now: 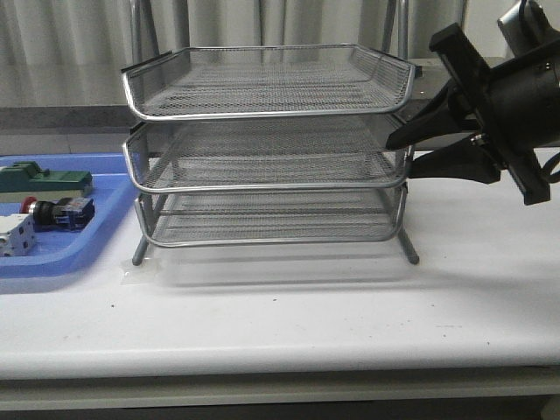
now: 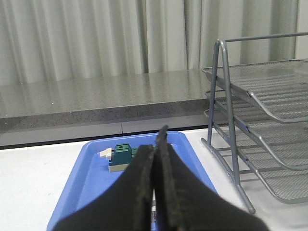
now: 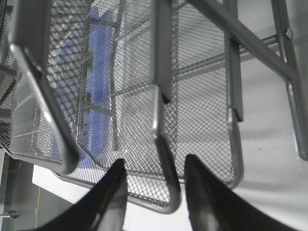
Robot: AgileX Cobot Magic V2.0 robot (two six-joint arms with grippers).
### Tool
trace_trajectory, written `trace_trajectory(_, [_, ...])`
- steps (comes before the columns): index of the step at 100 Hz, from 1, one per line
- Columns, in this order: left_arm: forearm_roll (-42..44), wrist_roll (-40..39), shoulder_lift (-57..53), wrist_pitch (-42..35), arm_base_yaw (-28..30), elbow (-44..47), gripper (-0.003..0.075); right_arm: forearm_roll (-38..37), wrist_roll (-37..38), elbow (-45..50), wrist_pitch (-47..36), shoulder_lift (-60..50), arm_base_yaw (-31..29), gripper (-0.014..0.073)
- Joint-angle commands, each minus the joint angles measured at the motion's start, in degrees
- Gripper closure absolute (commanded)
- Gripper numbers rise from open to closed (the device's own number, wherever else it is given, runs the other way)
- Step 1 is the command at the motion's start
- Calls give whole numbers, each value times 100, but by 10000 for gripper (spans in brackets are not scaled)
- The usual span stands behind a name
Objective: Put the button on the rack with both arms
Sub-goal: 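Hook the right gripper on the middle mesh tray's front rim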
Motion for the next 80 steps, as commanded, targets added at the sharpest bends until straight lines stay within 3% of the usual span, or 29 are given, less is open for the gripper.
trace_trajectory(1, [-34,-43,-179,-461,3,192,741,230,-94,-238,395,-53,13,282])
trace_trajectory(42, [-34,-43,-179,-461,3,192,741,322,-94,-493,279,271,464,300])
trace_trajectory(66, [-34,-43,-179,-461,3,192,741,322,-94,-493,217,271,517,511])
trace_trajectory(80, [-34,-43,-179,-461,3,192,741,311,-94,-470,173,271,517,574])
